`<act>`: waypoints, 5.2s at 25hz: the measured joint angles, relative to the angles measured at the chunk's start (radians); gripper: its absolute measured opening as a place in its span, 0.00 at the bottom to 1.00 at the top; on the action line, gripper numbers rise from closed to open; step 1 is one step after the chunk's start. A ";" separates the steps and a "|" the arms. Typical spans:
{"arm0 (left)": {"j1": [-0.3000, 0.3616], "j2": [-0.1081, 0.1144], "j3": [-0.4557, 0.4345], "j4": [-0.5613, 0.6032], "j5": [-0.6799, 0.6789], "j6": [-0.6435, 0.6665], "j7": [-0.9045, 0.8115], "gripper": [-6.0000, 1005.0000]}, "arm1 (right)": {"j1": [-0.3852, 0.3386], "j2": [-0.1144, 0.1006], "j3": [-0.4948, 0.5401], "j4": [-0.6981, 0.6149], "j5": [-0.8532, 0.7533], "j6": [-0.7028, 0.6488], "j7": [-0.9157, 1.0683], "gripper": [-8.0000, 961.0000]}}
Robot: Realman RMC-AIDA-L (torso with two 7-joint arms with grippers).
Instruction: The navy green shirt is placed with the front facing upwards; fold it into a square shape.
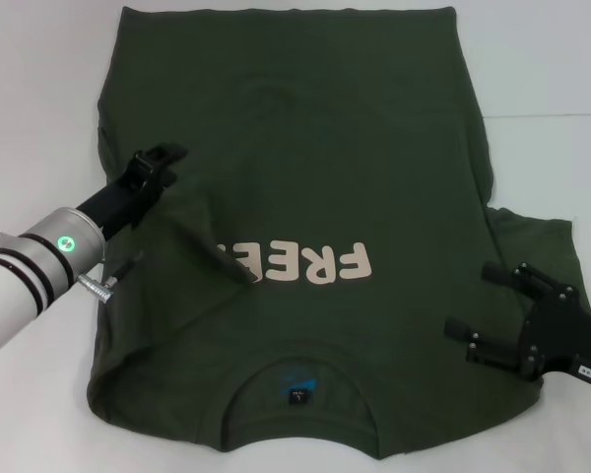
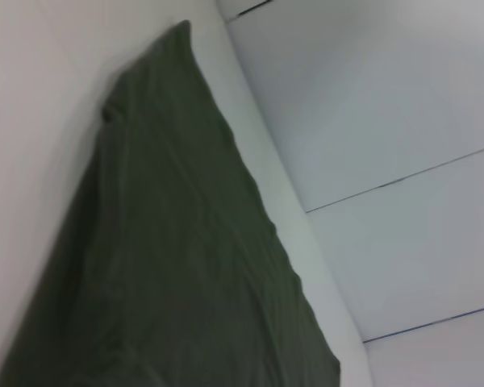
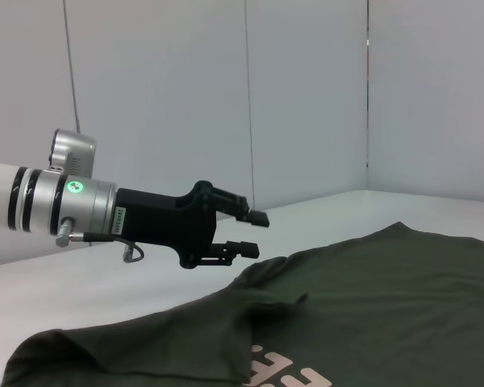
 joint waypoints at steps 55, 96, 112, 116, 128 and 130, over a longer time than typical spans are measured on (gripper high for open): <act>0.334 0.090 -0.185 0.701 0.687 1.015 0.411 0.84 | 0.338 -0.169 -0.152 -0.677 -0.852 -0.208 1.898 0.92; 0.384 0.054 -0.200 0.653 0.628 1.040 0.621 0.83 | 0.363 -0.152 -0.184 -0.364 -0.890 0.064 1.885 0.92; 0.382 0.054 -0.197 0.653 0.628 1.040 0.621 0.83 | 0.364 -0.147 -0.184 -0.354 -0.890 0.073 1.881 0.92; 0.382 0.054 -0.197 0.653 0.628 1.040 0.621 0.83 | 0.365 -0.146 -0.184 -0.353 -0.890 0.074 1.881 0.92; 0.382 0.054 -0.197 0.651 0.630 1.040 0.621 0.83 | 0.366 -0.146 -0.184 -0.336 -0.889 0.088 1.881 0.92; 0.382 0.054 -0.197 0.646 0.630 1.039 0.623 0.83 | 0.367 -0.147 -0.183 -0.331 -0.888 0.089 1.881 0.92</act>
